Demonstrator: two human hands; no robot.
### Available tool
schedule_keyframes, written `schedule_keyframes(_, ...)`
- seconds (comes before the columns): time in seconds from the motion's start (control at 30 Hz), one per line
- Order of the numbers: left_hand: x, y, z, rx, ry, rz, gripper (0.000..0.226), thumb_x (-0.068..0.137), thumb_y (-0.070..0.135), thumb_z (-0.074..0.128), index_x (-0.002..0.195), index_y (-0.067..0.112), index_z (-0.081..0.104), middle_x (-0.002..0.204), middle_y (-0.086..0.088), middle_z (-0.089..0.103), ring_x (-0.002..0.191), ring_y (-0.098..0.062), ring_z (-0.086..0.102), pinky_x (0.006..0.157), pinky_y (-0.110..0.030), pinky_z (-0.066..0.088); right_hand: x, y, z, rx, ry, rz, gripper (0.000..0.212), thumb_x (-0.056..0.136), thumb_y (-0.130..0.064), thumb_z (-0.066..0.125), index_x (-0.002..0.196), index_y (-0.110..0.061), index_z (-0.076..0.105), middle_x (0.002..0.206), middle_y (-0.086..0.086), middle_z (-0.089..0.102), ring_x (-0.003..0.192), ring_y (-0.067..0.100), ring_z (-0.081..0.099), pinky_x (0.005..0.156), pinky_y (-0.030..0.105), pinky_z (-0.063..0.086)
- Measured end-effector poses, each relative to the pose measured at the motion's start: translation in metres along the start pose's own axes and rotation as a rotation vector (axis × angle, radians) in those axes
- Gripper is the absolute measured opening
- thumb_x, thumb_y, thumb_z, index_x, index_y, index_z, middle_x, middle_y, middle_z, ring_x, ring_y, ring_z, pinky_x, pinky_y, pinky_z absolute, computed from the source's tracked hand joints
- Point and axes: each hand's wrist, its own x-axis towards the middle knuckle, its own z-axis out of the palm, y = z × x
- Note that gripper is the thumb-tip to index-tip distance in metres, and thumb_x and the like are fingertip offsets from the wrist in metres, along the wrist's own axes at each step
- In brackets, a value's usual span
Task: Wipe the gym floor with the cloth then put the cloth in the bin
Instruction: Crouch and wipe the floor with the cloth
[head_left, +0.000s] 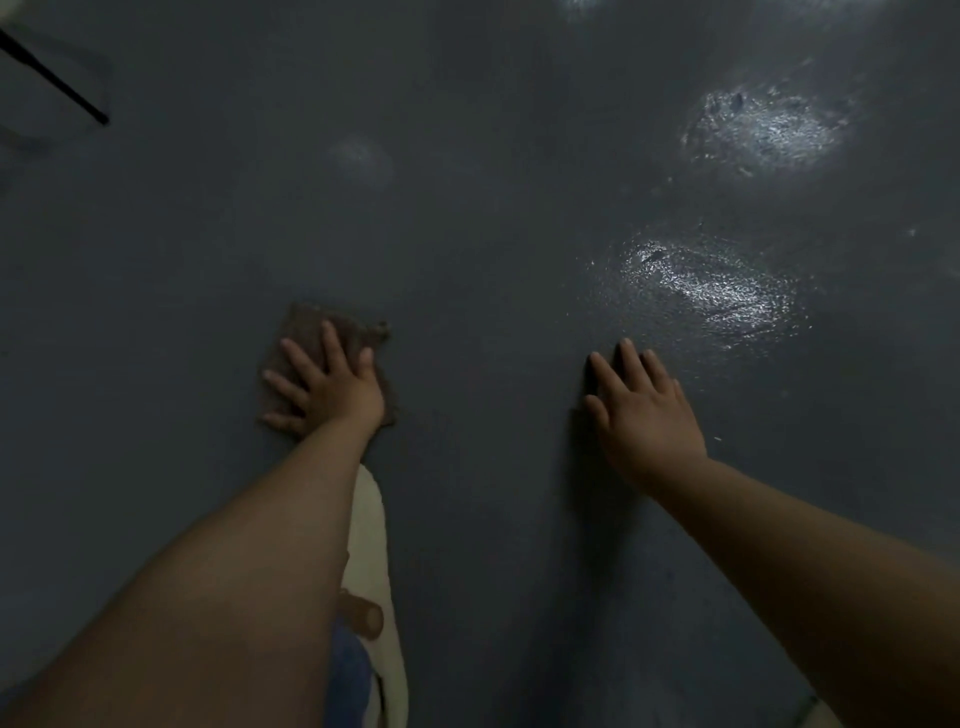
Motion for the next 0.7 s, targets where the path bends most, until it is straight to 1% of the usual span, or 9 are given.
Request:
schedule_keyframes(0.07,-0.018,0.01,0.01,-0.091,0.022,-0.091,0.056,0.099,0.053,0.021,0.148,0.043,-0.004,0.157,0.001,-0.021,0.143,-0.036,-0.019,0.108,-0.065,-0.005,0.0,0.0,-0.001,0.014,-0.004,0.002,0.054,0.102,-0.043,0.023,0.152,-0.029,0.006,0.16,0.002,-0.007,0.147,0.024,-0.007,0.118,0.041,0.005)
schedule_keyframes(0.17,-0.063,0.03,0.036,-0.075,0.03,-0.002,0.056,0.099,0.05,0.022,0.149,0.041,-0.003,0.157,-0.003,-0.021,0.142,-0.04,-0.019,0.108,-0.064,-0.005,-0.001,-0.001,-0.002,0.026,-0.001,0.001,0.054,0.102,-0.042,0.023,0.152,-0.029,0.008,0.16,0.002,-0.006,0.147,0.024,-0.006,0.118,0.041,0.006)
schedule_keyframes(0.23,-0.101,0.039,0.057,0.043,0.012,0.192,0.058,0.098,0.05,0.025,0.149,0.041,-0.002,0.157,-0.006,-0.021,0.141,-0.041,-0.019,0.107,-0.066,-0.005,-0.001,0.0,-0.002,0.048,0.004,-0.001,0.053,0.102,-0.042,0.022,0.152,-0.029,0.01,0.16,0.002,-0.005,0.147,0.024,-0.005,0.117,0.041,0.005)
schedule_keyframes(0.3,-0.133,0.038,0.08,0.176,0.009,0.501,0.059,0.096,0.054,0.025,0.145,0.044,-0.006,0.156,-0.006,-0.019,0.141,-0.044,-0.014,0.105,-0.068,-0.007,0.0,0.001,-0.001,0.062,0.027,-0.006,0.052,0.102,-0.042,0.022,0.151,-0.029,0.014,0.16,0.001,-0.002,0.147,0.023,-0.003,0.118,0.04,0.007)
schedule_keyframes(0.37,-0.141,0.035,0.085,0.283,0.038,0.758,0.055,0.091,0.058,0.019,0.14,0.044,-0.003,0.158,-0.007,-0.004,0.142,-0.047,0.001,0.104,-0.07,0.0,0.001,0.003,-0.001,0.072,0.04,-0.014,0.051,0.102,-0.042,0.022,0.151,-0.029,0.015,0.16,0.001,0.0,0.147,0.022,-0.002,0.118,0.038,0.008)
schedule_keyframes(0.4,-0.133,0.036,0.081,0.358,0.055,0.851,0.055,0.091,0.058,0.018,0.139,0.044,-0.004,0.159,-0.008,-0.001,0.142,-0.047,0.003,0.104,-0.07,0.001,0.001,0.003,-0.001,0.073,0.043,-0.02,0.051,0.102,-0.042,0.022,0.151,-0.029,0.016,0.16,0.0,0.0,0.147,0.021,-0.002,0.118,0.038,0.008)
schedule_keyframes(0.47,-0.104,0.038,0.068,0.501,0.003,0.959,0.061,0.094,0.058,0.022,0.14,0.045,-0.015,0.158,-0.004,-0.018,0.143,-0.04,-0.013,0.105,-0.068,-0.006,0.0,0.004,-0.001,0.067,0.048,-0.024,0.051,0.102,-0.042,0.023,0.151,-0.029,0.016,0.16,0.001,0.0,0.147,0.021,-0.001,0.117,0.037,0.009)
schedule_keyframes(0.53,-0.075,0.043,0.049,0.499,-0.033,0.874,0.063,0.096,0.055,0.026,0.144,0.046,-0.014,0.156,0.0,-0.024,0.143,-0.035,-0.019,0.107,-0.066,-0.007,0.0,0.005,-0.004,0.063,0.036,-0.026,0.051,0.102,-0.042,0.023,0.151,-0.029,0.016,0.16,0.0,0.0,0.147,0.021,-0.002,0.117,0.037,0.009)
schedule_keyframes(0.7,-0.019,0.032,0.02,0.139,-0.02,0.256,0.058,0.098,0.053,0.023,0.148,0.043,-0.004,0.157,0.0,-0.022,0.143,-0.035,-0.018,0.109,-0.066,-0.004,0.0,0.009,-0.008,0.068,0.003,-0.061,0.05,0.102,-0.042,0.022,0.151,-0.029,0.015,0.16,-0.001,-0.001,0.147,0.02,-0.002,0.117,0.036,0.01)
